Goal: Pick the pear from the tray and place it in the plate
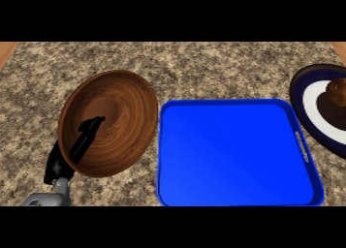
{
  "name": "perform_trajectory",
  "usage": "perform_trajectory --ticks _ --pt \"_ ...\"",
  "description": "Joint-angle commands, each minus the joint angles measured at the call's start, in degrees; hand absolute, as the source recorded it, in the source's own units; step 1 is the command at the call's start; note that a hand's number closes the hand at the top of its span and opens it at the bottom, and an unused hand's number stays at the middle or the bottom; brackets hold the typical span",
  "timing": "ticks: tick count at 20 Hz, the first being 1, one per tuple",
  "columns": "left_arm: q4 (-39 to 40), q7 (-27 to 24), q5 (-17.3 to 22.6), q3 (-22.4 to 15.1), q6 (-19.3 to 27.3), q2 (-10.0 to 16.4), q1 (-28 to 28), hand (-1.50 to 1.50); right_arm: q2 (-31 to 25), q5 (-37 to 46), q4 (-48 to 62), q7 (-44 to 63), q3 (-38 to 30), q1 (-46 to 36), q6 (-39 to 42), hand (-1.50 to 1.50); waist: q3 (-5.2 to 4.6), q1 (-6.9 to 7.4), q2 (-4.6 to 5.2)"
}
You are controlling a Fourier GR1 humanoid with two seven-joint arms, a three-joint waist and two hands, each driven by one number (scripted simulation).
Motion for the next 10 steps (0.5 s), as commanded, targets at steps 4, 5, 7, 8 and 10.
perform_trajectory --ticks 4,5,7,8,10 --pt "1.53 0.73 0.44 1.16 -2.04 1.55 -1.14 0.0 -5.02 1.92 16.62 -5.76 2.4 -4.17 9.05 1.5 -0.02 0.13 0.17" --pt "0.0 0.21 -2.3 -2.34 1.11 -2.24 -0.61 0.0 -3.43 3.91 19.33 -4.07 3.94 -6.56 8.1 1.5 0.0 0.55 0.21" --pt "-1.29 0.0 -3.37 -3.68 2.23 -3.55 1.64 0.0 -3.7 4.48 25.9 -7.63 3.2 -7.75 6.39 -1.5 0.05 0.75 0.23" --pt "1.03 -0.64 -1.39 -0.84 -0.32 -1.0 -0.11 0.0 -4.1 5.42 25.57 -8.73 4.32 -5.75 7.14 -1.5 0.01 0.14 0.15" --pt "1.74 0.27 -1.07 0.0 -0.36 -0.99 -0.96 0.0 -6.18 5.12 30.1 -14.53 4.08 -9.38 9.19 -1.5 0.03 0.29 0.22"
